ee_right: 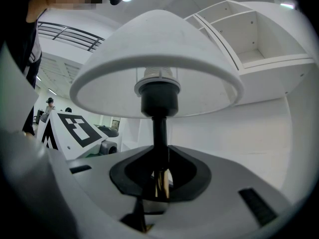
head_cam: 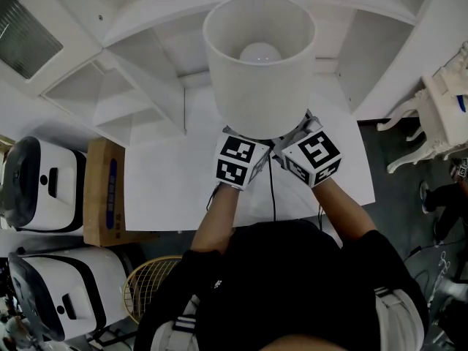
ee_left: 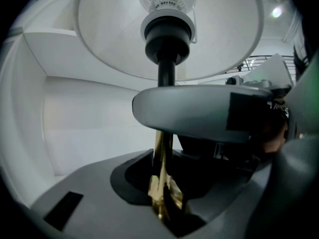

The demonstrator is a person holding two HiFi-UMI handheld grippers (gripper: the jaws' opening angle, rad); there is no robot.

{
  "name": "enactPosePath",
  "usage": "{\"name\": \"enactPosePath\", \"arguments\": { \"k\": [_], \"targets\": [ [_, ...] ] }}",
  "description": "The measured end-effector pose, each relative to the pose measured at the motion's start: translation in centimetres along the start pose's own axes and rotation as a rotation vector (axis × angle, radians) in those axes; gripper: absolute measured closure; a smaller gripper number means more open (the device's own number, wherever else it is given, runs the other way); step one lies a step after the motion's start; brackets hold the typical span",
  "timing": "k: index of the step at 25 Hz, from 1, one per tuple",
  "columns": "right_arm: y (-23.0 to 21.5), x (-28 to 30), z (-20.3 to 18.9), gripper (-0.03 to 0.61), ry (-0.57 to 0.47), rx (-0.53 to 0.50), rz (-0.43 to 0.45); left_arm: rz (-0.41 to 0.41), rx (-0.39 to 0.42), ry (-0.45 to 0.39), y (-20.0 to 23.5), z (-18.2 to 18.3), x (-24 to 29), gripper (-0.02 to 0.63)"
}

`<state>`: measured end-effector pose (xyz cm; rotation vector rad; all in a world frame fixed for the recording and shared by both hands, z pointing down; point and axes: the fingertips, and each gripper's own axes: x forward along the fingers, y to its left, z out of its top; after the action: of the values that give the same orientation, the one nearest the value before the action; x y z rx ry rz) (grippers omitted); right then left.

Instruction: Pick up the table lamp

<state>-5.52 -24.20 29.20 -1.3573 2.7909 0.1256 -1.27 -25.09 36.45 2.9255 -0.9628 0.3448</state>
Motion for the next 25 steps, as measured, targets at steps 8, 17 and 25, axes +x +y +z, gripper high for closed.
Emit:
{"name": "enactPosePath", "arguments": {
  "k": [8,17,25],
  "targets": [
    [0.28,0.05,-0.10,0.499,0.003,-0.004,0.002,0.002,-0.015,0.008,0.11,-0.49,-0.19,0.514],
    [0.29,0.22,-0.31,0.499,0.004,0.000,0.002,-0.001,-0.018,0.010,0.24,-0.72,-0.14,0.514],
    [0.07,0.62,-0.75,0.499,0.015,0.004,0.002,0.004,-0.019,0.017,0.75,-1.07,0.06,0.514]
  ]
}}
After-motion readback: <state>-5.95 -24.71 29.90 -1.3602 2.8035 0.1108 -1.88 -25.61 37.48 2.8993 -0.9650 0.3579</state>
